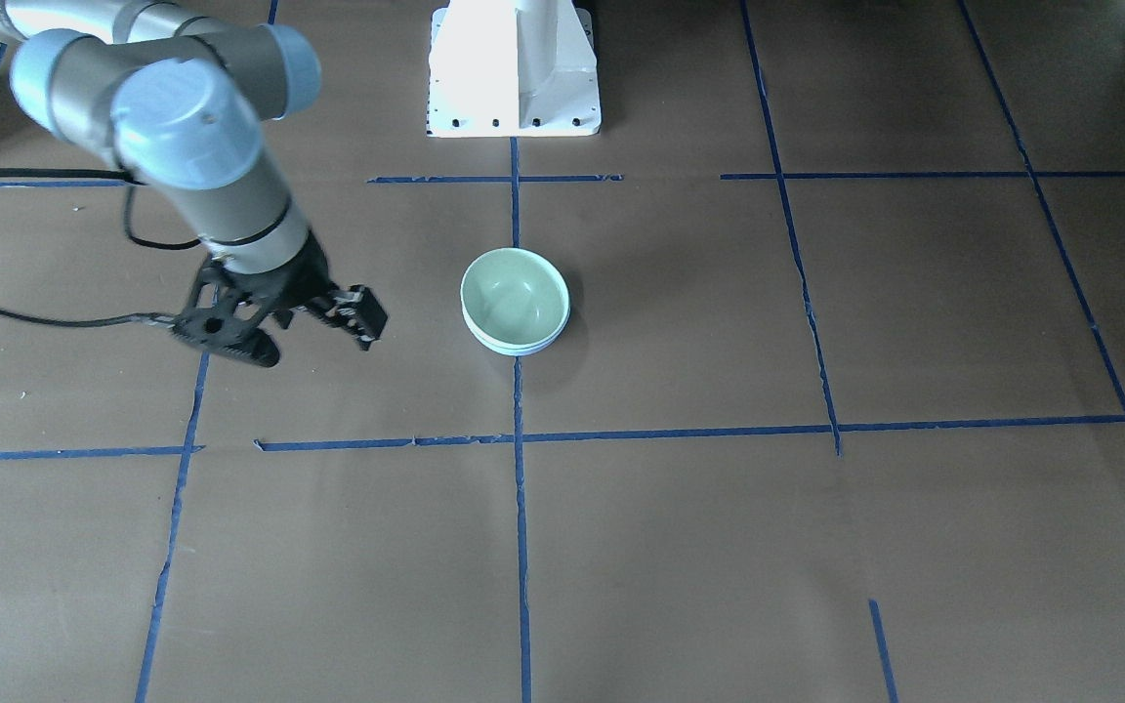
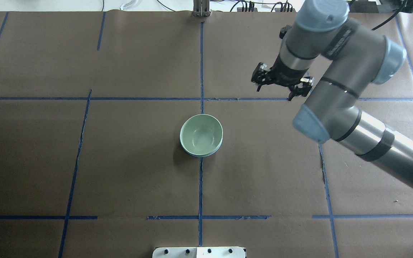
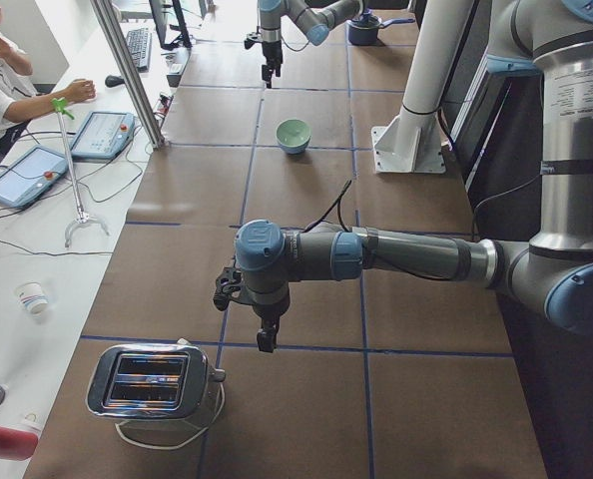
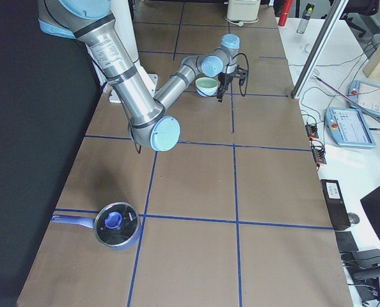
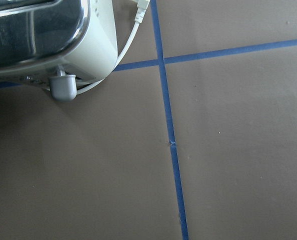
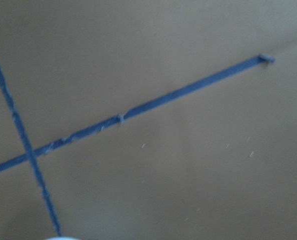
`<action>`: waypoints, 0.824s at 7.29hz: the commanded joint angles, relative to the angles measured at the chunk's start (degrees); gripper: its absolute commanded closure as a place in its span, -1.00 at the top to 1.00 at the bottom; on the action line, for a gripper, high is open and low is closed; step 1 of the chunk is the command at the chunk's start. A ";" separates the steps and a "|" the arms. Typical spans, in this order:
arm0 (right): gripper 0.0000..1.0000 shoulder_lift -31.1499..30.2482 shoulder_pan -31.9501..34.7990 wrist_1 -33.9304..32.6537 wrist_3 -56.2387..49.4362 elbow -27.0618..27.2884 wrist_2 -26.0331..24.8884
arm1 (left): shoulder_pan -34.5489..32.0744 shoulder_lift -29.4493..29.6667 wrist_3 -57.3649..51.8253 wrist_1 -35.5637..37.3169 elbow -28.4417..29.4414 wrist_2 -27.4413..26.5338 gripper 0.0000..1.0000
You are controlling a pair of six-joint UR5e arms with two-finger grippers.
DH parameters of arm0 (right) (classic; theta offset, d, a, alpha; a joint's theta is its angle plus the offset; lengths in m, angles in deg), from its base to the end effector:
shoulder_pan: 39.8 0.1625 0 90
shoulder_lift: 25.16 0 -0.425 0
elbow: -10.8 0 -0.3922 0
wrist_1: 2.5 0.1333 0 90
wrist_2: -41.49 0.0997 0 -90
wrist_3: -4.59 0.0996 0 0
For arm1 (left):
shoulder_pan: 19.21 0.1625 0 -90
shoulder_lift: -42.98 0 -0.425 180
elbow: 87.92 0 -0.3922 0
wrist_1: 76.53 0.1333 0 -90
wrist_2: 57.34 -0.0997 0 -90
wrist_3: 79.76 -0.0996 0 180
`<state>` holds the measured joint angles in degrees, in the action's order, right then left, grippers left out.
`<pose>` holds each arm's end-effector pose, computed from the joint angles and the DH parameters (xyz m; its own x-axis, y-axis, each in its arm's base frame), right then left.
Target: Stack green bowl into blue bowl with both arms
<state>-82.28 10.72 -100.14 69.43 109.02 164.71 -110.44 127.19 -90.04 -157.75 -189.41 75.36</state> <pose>-0.3559 -0.5559 0.2761 0.6730 0.2576 0.6934 -0.1851 0.9662 -0.1793 -0.0752 -0.4415 0.6248 0.7260 0.1268 -0.6759 -0.1099 0.9916 0.0680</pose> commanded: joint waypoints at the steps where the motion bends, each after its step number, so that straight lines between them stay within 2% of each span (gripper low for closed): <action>1: 1.00 -9.45 14.46 -2.03 -28.77 -0.05 7.18 | -0.08 -1.32 0.18 0.53 0.34 -1.30 1.00; 4: 1.00 -26.68 27.40 -1.33 -59.04 1.43 7.99 | 0.36 -0.89 0.35 0.88 0.33 -0.61 1.00; 6: 1.00 -37.76 34.26 -1.06 -69.37 4.85 7.65 | 0.36 -1.25 -0.09 0.27 -0.37 -0.69 1.00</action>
<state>-113.34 40.50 -101.32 7.23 112.04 172.38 -110.09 126.06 -89.96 -157.21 -189.40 74.71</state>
